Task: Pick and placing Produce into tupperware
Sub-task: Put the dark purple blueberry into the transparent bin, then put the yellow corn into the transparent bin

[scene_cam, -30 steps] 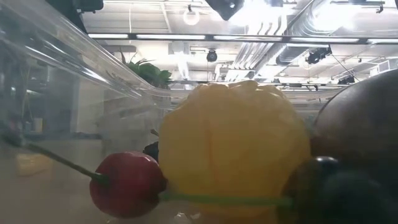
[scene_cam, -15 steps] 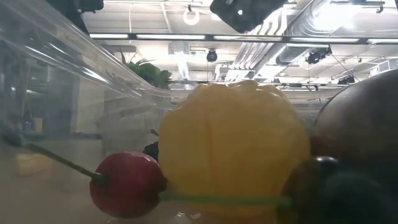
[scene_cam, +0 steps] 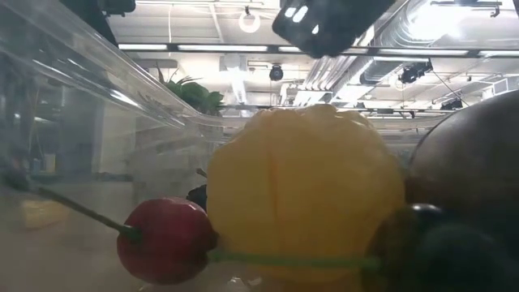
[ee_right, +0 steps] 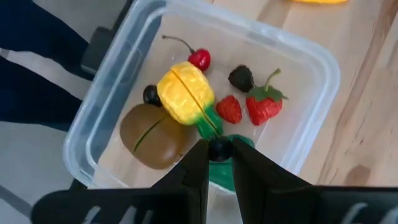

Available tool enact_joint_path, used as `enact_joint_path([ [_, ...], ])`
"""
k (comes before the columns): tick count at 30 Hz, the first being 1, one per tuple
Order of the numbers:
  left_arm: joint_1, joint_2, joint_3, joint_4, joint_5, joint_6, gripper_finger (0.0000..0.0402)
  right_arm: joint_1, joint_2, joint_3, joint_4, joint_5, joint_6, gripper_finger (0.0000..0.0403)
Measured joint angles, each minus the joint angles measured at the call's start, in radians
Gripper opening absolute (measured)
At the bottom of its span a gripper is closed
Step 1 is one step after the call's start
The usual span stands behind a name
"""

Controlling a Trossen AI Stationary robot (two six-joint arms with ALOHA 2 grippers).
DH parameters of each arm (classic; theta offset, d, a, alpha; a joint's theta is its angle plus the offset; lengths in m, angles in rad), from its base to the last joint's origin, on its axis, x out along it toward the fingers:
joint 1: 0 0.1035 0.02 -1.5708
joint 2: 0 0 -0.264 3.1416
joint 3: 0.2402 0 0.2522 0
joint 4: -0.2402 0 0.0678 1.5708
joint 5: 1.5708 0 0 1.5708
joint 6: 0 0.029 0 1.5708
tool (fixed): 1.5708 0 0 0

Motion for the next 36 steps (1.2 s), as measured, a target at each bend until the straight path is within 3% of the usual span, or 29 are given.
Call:
enact_joint_path([
  [20, -0.001, 0.0, 0.0, -0.006, 0.0, 0.007, 0.0005, -0.006, 0.08, 0.0, 0.066, 0.018, -0.004, 0.0042],
  [31, 0.0, 0.0, 0.0, -0.011, 0.035, 0.016, 0.0005, -0.011, 0.08, 0.0, 0.073, 0.018, 0.003, 0.0108],
  [36, 0.0, 0.0, 0.0, -0.01, 0.049, 0.047, 0.0005, -0.025, 0.08, 0.0, 0.104, 0.017, 0.023, 0.0116],
])
